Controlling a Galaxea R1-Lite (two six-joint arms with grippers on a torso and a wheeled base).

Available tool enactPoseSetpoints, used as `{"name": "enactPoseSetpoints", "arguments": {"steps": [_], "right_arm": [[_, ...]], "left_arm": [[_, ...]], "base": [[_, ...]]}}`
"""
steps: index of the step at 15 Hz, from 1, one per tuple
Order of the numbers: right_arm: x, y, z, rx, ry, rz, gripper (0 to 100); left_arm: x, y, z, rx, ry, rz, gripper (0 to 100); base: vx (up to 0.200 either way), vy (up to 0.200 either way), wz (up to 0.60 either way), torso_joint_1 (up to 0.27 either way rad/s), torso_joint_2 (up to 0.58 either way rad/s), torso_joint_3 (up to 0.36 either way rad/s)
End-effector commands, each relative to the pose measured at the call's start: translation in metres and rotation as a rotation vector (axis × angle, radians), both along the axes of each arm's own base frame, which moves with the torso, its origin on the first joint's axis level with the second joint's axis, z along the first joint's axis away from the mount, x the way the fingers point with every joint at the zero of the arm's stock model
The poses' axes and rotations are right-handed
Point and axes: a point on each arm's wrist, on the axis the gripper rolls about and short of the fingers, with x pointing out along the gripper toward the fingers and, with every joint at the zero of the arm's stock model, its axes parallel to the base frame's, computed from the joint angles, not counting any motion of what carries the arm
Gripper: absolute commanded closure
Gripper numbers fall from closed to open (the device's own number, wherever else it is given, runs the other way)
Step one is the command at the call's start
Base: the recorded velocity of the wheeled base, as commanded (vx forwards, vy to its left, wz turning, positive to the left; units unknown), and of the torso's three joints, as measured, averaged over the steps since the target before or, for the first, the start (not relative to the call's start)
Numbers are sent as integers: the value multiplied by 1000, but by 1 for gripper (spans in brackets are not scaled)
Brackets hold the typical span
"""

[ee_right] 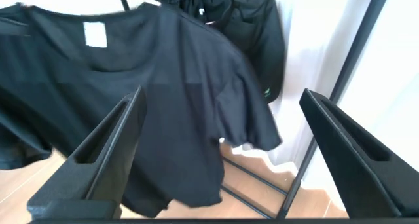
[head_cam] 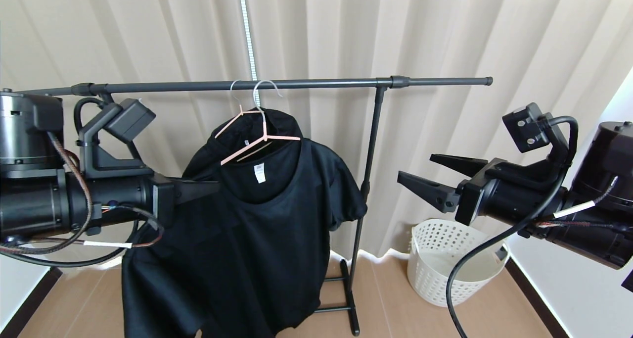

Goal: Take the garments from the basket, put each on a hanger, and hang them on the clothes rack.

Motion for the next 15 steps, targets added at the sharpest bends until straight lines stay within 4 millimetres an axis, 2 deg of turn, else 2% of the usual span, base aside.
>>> {"name": "enactPoseSetpoints", "arguments": {"steps": [1,7,12,15], "right_arm": [[2,1,-2,-4,7,1,0],[4,2,-5,-7,12,-5,0],[3,1,-3,-4,5,-7,0],[2,1,-3,-3,4,-7,0]], "left_arm": [[22,-12,-10,-15,45,22,100],[46,-28,-13,-55,9,29,100],[62,-40,-19,-17,-22,116,100],[68,-47,-19,-16,-26,113,100]], "base": [[0,0,0,0,0,0],[0,0,0,0,0,0],[0,0,0,0,0,0],[0,0,0,0,0,0]]}}
